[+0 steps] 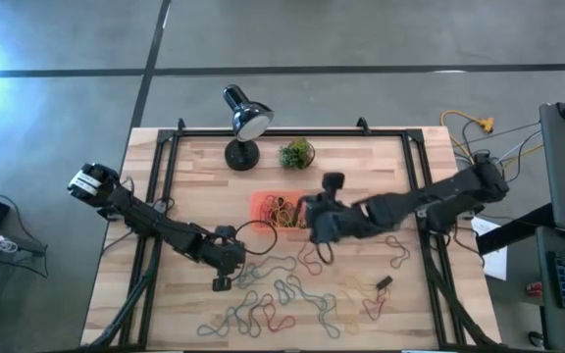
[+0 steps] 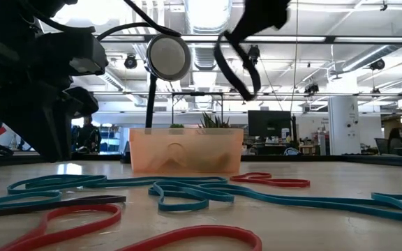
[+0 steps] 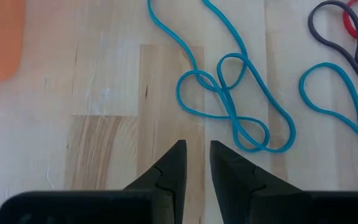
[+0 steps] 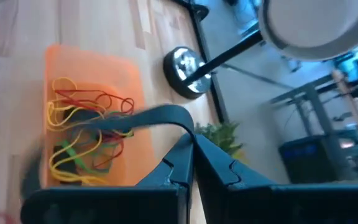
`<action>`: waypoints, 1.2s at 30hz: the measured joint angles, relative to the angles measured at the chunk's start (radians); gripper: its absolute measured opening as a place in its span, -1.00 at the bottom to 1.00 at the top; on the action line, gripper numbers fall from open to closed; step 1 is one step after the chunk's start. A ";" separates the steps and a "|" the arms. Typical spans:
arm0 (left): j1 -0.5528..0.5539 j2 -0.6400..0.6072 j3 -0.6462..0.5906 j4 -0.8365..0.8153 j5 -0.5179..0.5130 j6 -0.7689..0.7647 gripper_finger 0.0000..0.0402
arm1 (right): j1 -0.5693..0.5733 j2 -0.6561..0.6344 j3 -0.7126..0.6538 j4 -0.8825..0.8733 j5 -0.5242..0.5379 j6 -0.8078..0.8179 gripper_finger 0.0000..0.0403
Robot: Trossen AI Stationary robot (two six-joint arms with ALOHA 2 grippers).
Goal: Pick and place rubber bands into bin
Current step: Put the black rubberband into the orange bin, then put the blue rubberbands into the orange bin
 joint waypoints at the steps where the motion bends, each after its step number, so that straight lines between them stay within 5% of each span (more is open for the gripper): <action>1: 0.000 0.000 0.000 -0.001 0.000 0.004 -0.73 | -0.022 0.010 -0.002 0.017 -0.027 -0.009 -0.96; 8: 0.000 0.000 -0.001 -0.007 0.000 0.007 -0.73 | -0.130 0.118 -0.002 0.174 -0.149 -0.099 -0.96; 18: 0.000 0.000 -0.002 -0.011 0.000 0.007 -0.73 | -0.157 0.224 0.006 0.172 -0.179 -0.050 -0.96; 22: -0.005 0.000 -0.003 -0.011 0.000 0.004 -0.73 | -0.162 0.229 0.005 0.155 -0.274 -0.018 -0.93; 36: -0.003 -0.075 0.009 -0.034 -0.035 0.105 -0.73 | -0.163 0.219 0.031 0.074 -0.421 0.062 -0.38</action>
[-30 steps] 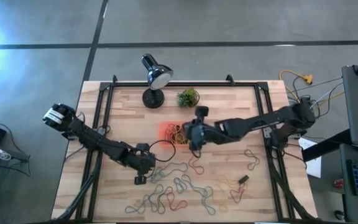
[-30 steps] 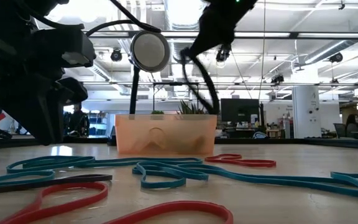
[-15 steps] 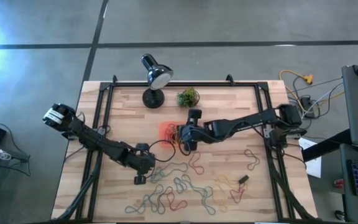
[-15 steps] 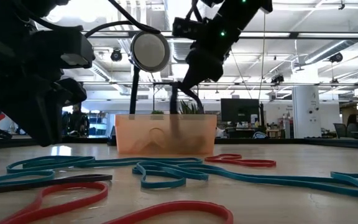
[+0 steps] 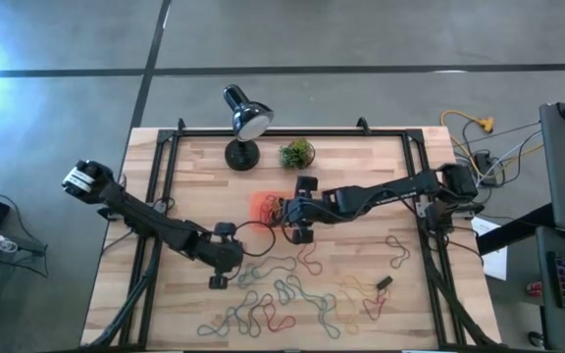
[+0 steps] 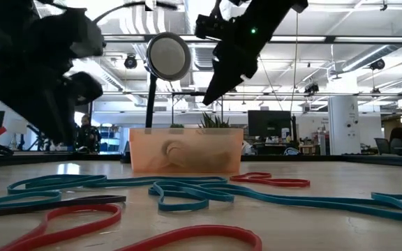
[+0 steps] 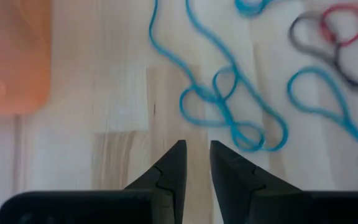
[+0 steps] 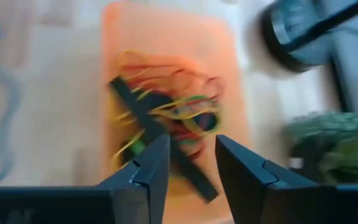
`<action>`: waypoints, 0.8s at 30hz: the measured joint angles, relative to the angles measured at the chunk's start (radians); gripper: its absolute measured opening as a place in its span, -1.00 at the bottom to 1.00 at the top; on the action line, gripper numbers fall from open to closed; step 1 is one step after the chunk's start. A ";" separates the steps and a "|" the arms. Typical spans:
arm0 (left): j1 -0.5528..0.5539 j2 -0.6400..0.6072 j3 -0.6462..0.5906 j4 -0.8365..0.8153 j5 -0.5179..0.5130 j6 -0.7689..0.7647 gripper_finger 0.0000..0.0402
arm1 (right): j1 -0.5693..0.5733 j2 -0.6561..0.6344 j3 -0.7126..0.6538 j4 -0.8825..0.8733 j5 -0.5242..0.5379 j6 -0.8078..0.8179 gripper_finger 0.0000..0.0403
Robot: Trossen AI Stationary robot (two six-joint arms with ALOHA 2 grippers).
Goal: Pick and place rubber bands into bin
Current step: Put the blue rubberbands into the orange bin
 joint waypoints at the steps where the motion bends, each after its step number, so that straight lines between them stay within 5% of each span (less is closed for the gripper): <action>1: 0.000 -0.005 0.002 0.006 -0.003 0.001 -0.73 | 0.000 0.000 0.015 -0.037 -0.040 0.000 -0.36; 9: 0.000 0.005 -0.004 0.070 0.002 -0.004 -0.73 | 0.040 -0.004 0.119 -0.293 -0.280 0.184 -0.32; 15: 0.000 0.060 -0.003 0.116 0.049 -0.060 -0.73 | 0.155 -0.005 0.119 -0.306 -0.284 0.195 -0.32; 24: 0.000 0.097 -0.003 0.114 0.092 -0.118 -0.73 | 0.269 -0.005 0.118 -0.304 -0.157 0.192 -0.40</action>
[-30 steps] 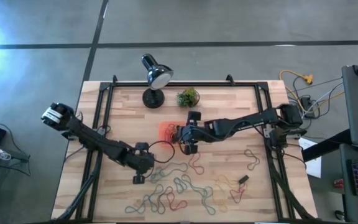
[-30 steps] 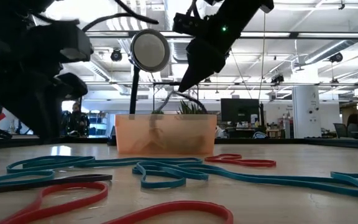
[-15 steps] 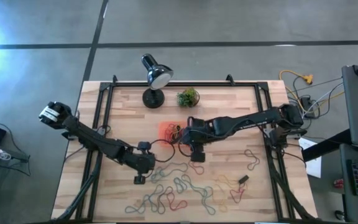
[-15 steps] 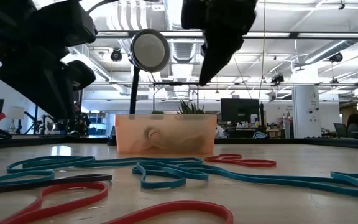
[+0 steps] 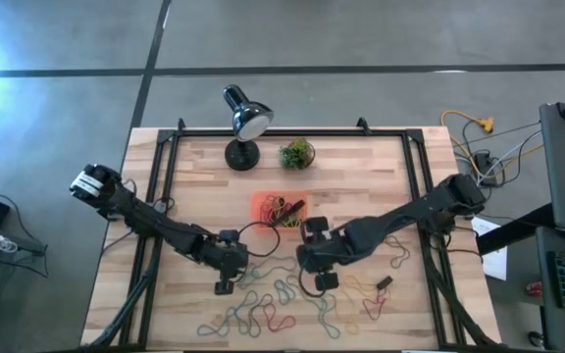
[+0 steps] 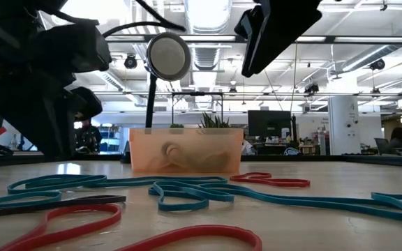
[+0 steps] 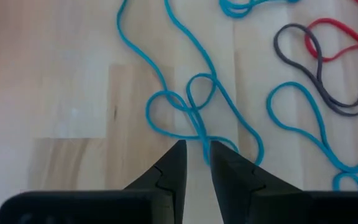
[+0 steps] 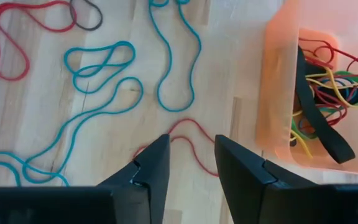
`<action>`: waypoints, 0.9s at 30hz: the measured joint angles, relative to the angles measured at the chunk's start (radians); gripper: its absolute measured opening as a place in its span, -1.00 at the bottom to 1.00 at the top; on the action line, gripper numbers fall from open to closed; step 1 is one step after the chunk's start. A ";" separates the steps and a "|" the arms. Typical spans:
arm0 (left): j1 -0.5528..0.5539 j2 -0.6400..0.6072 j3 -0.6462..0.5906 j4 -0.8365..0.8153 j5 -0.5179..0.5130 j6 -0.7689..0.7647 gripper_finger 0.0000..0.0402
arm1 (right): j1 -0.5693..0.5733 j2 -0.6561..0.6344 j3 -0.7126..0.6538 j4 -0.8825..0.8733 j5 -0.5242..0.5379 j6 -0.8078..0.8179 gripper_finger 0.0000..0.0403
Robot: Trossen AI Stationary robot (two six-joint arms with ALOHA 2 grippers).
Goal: Pick and place rubber bands into bin
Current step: Put the blue rubberbands into the orange bin
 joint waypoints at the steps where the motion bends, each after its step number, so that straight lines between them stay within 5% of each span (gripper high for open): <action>1: 0.000 0.004 0.000 0.001 0.008 -0.011 -0.73 | 0.004 0.000 0.000 0.000 0.001 0.002 -0.41; 27: 0.001 0.056 -0.002 0.062 0.058 -0.018 -0.73 | 0.009 0.000 -0.001 0.018 0.005 0.035 -0.60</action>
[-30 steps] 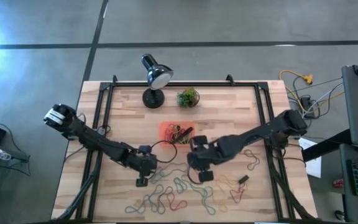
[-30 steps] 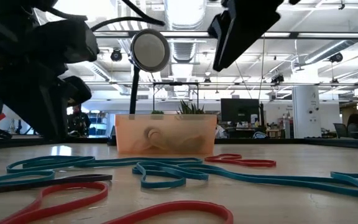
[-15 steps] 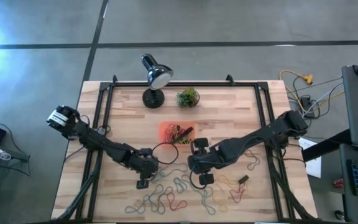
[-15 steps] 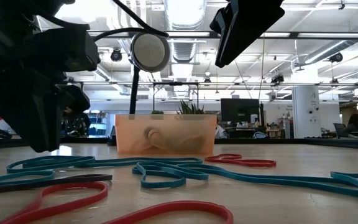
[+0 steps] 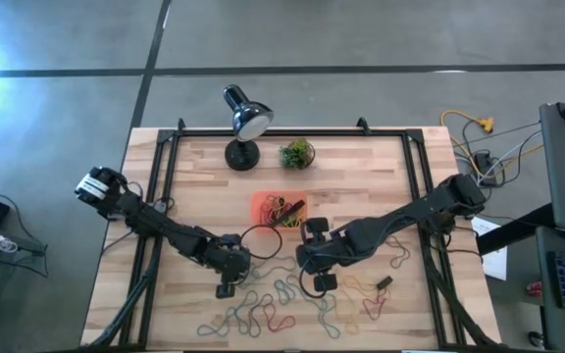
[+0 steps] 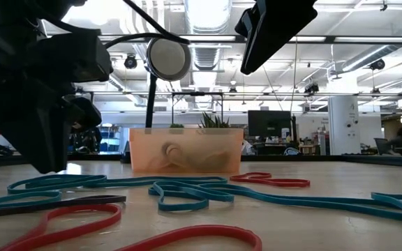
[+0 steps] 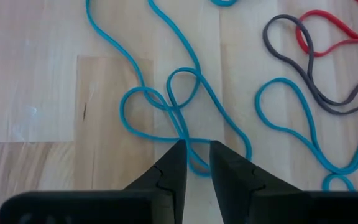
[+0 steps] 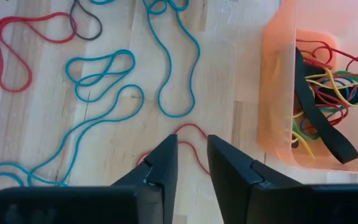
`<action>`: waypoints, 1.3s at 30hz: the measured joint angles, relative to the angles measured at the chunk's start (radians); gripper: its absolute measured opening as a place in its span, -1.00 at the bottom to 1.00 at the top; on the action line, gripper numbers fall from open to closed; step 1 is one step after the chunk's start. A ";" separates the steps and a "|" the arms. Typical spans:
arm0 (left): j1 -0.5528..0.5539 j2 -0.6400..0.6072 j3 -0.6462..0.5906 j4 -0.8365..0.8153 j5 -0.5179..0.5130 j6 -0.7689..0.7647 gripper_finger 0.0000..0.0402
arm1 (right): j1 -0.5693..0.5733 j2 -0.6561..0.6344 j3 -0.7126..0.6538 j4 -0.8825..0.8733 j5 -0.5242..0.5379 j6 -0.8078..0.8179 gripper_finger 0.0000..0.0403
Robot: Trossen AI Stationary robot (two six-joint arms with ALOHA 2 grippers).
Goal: Pick and place rubber bands into bin
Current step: Put the blue rubberbands into the orange bin
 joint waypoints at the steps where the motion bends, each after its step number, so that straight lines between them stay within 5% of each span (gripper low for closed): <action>1: 0.000 0.003 0.000 0.007 0.001 0.000 -0.73 | 0.000 0.000 0.000 0.000 0.000 0.000 -0.59; 17: 0.013 0.040 0.000 0.010 0.042 0.005 -0.74 | 0.002 0.000 0.000 0.001 0.000 0.000 -0.64; 23: 0.017 0.034 0.004 -0.017 0.046 0.035 -0.96 | 0.002 0.000 0.000 0.001 0.000 0.000 -0.61; 31: 0.019 0.007 0.008 -0.031 0.031 0.060 -0.99 | 0.002 0.000 0.000 0.001 -0.001 0.000 -0.64; 39: 0.006 -0.074 0.009 -0.123 -0.109 0.045 -1.00 | 0.002 0.000 -0.001 0.000 -0.001 0.000 -0.66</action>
